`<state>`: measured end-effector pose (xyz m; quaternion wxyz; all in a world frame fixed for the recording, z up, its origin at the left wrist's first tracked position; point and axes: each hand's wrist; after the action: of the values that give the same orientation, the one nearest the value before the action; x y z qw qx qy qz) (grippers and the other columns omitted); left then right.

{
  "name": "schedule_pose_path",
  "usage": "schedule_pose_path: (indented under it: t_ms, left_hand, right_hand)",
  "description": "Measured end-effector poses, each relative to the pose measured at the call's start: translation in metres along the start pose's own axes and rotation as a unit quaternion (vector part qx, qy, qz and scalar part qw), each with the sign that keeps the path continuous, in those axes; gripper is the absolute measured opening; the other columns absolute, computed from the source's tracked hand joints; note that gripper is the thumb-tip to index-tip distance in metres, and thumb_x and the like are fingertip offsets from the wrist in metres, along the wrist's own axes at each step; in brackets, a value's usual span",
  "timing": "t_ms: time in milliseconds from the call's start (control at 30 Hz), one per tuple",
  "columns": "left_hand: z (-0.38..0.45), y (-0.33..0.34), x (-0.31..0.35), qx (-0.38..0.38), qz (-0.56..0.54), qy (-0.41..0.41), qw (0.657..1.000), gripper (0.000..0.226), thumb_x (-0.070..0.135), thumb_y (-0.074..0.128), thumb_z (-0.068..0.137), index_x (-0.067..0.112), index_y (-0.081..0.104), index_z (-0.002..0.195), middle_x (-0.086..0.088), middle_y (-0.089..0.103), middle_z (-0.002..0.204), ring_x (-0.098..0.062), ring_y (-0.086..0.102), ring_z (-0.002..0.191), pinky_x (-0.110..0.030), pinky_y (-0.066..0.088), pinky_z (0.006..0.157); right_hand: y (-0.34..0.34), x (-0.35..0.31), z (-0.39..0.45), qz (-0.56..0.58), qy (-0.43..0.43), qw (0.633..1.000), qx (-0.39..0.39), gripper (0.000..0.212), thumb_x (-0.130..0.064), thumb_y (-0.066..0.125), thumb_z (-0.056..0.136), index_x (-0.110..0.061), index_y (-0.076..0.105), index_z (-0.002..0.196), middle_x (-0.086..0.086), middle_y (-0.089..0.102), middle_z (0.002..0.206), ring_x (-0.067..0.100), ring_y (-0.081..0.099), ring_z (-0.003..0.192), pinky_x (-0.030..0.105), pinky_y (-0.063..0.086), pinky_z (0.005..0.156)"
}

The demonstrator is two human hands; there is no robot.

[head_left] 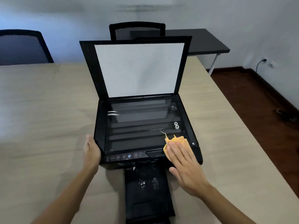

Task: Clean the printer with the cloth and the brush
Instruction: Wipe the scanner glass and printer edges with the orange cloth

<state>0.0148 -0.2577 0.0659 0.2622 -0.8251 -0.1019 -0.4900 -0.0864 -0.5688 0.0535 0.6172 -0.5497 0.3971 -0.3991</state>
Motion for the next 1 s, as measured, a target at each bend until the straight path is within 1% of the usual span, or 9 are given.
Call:
schedule_pose_path:
  t_ms: [100,200,300,467,567,667,833,900,1000]
  left_hand:
    - [0.005,0.001,-0.002,0.001,0.016,0.017,1.000,0.070,0.053,0.012,0.097,0.004,0.056,0.121,-0.017,0.054,0.131,-0.034,0.048,0.124,-0.045,0.035,0.106]
    - [0.008,0.000,-0.004,0.003,0.024,0.012,1.000,0.078,0.060,0.010,0.091,0.007,0.052,0.129,-0.019,0.050,0.140,-0.037,0.045,0.130,-0.052,0.032,0.112]
    - [0.009,-0.001,-0.005,0.006,0.025,0.016,1.000,0.074,0.058,0.012,0.094,0.006,0.053,0.126,-0.018,0.052,0.137,-0.037,0.046,0.128,-0.051,0.033,0.111]
    - [0.009,-0.001,-0.007,-0.007,0.022,0.017,1.000,0.080,0.063,0.011,0.089,0.007,0.052,0.129,-0.019,0.052,0.139,-0.038,0.046,0.129,-0.052,0.033,0.112]
    - [0.013,0.002,-0.011,-0.016,0.018,0.029,0.999,0.089,0.071,0.008,0.083,0.011,0.049,0.134,-0.016,0.048,0.144,-0.035,0.042,0.135,-0.053,0.030,0.115]
    - [0.013,0.002,-0.010,-0.009,0.004,0.036,0.999,0.082,0.066,0.010,0.089,0.010,0.048,0.135,-0.016,0.048,0.144,-0.034,0.043,0.135,-0.052,0.030,0.115]
    - [0.016,0.000,-0.013,-0.002,0.015,0.043,0.999,0.081,0.066,0.010,0.090,0.012,0.046,0.138,-0.015,0.046,0.146,-0.033,0.041,0.137,-0.053,0.028,0.116]
    - [0.019,0.001,-0.016,-0.012,0.010,0.048,0.999,0.078,0.062,0.010,0.093,0.011,0.044,0.140,-0.016,0.043,0.149,-0.032,0.038,0.139,-0.052,0.026,0.117]
    - [0.024,0.004,-0.020,-0.006,0.018,0.046,0.999,0.089,0.071,0.007,0.084,0.013,0.042,0.142,-0.014,0.042,0.150,-0.031,0.036,0.140,-0.052,0.025,0.118]
  right_hand:
    - [-0.004,0.039,-0.007,0.012,0.142,0.989,0.025,0.059,-0.041,0.017,0.099,-0.014,0.014,0.151,0.004,0.013,0.161,0.024,0.008,0.148,0.046,0.022,0.115]
    - [-0.005,0.015,0.033,0.031,0.270,0.962,0.035,0.067,-0.049,0.004,0.097,-0.012,0.026,0.148,0.009,0.025,0.158,0.029,0.016,0.146,0.043,0.016,0.118]
    - [-0.003,-0.038,0.064,0.039,0.227,0.973,0.032,0.068,-0.051,0.005,0.096,-0.011,0.027,0.148,0.010,0.024,0.157,0.026,0.016,0.147,0.039,0.005,0.117]
    - [-0.006,-0.056,0.046,0.040,-0.060,0.997,-0.022,0.064,-0.050,0.018,0.098,-0.012,0.016,0.150,0.005,0.013,0.160,0.020,0.010,0.148,0.037,0.002,0.117]
    - [-0.007,-0.018,0.042,0.003,0.041,0.999,0.000,0.066,-0.053,0.016,0.097,-0.014,0.014,0.151,0.002,0.018,0.159,0.021,0.009,0.148,0.043,0.011,0.116]
    - [-0.005,-0.035,0.065,0.041,0.196,0.980,-0.006,0.075,-0.058,-0.005,0.090,-0.016,0.006,0.152,0.006,0.014,0.160,0.028,0.003,0.148,0.044,0.003,0.117]
    - [-0.021,-0.092,0.092,0.210,0.048,0.975,-0.053,0.068,-0.057,-0.001,0.091,-0.022,-0.014,0.148,-0.002,-0.002,0.161,0.013,-0.008,0.148,0.027,-0.008,0.118]
    - [-0.022,-0.062,0.079,0.196,0.048,0.978,-0.049,0.064,-0.051,0.011,0.097,-0.020,-0.005,0.151,-0.008,0.002,0.159,0.012,-0.005,0.147,0.024,-0.009,0.117]
    - [-0.010,-0.014,0.048,0.002,0.149,0.989,0.017,0.062,-0.047,0.011,0.099,-0.012,0.028,0.148,0.006,0.031,0.155,0.035,0.017,0.145,0.049,0.008,0.116]
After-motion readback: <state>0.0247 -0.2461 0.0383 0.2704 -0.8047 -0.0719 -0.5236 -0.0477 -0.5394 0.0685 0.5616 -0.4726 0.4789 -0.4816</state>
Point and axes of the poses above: each hand's wrist, its own z-axis towards the middle knuckle, its own y-axis out of the palm, x = y × z
